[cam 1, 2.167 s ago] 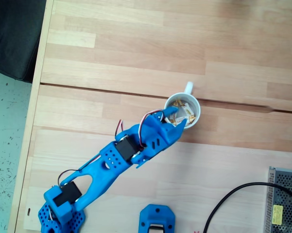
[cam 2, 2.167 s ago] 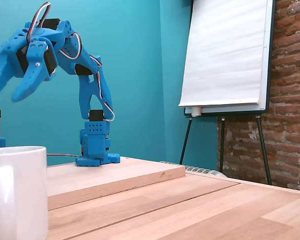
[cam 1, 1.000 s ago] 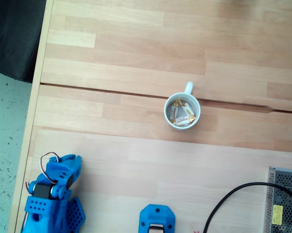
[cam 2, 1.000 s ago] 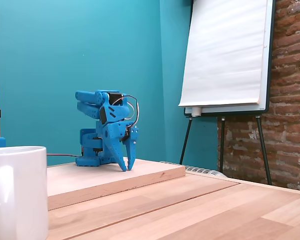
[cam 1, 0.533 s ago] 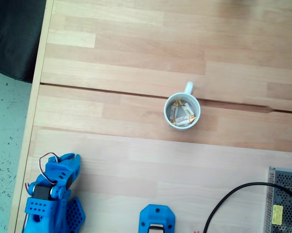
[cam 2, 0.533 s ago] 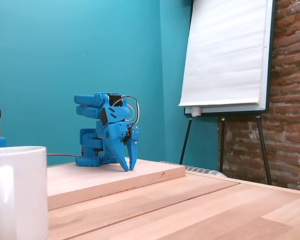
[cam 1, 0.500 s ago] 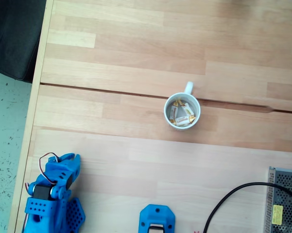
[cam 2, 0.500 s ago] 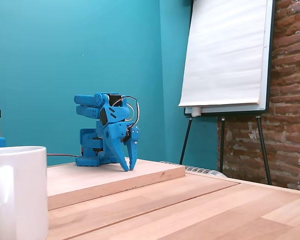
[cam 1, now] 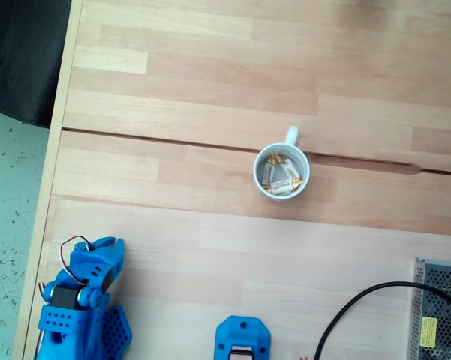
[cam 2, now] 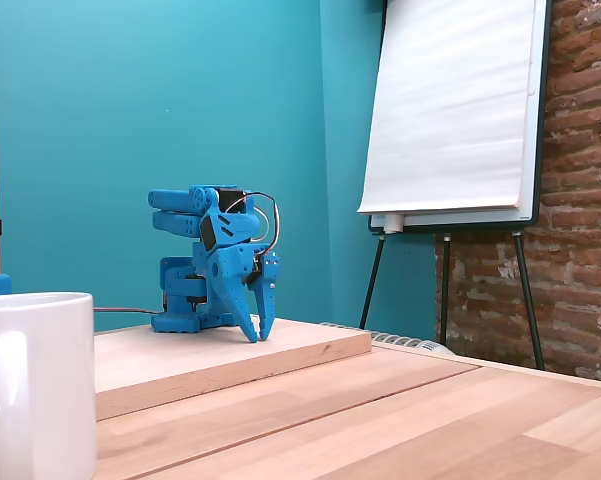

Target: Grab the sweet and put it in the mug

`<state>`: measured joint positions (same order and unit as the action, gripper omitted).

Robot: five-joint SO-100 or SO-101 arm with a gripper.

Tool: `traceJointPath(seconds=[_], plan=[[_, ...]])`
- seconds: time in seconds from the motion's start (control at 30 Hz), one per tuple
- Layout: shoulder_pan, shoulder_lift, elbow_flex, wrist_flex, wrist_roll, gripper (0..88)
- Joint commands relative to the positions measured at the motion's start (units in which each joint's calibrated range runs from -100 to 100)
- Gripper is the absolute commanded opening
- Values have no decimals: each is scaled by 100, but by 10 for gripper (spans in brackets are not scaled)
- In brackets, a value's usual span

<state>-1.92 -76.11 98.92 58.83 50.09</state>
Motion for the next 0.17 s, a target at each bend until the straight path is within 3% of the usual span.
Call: traceJointPath(seconds=[0.0, 0.13], plan=[[-48, 4, 108, 28, -10, 35], [-48, 4, 108, 28, -10, 35]])
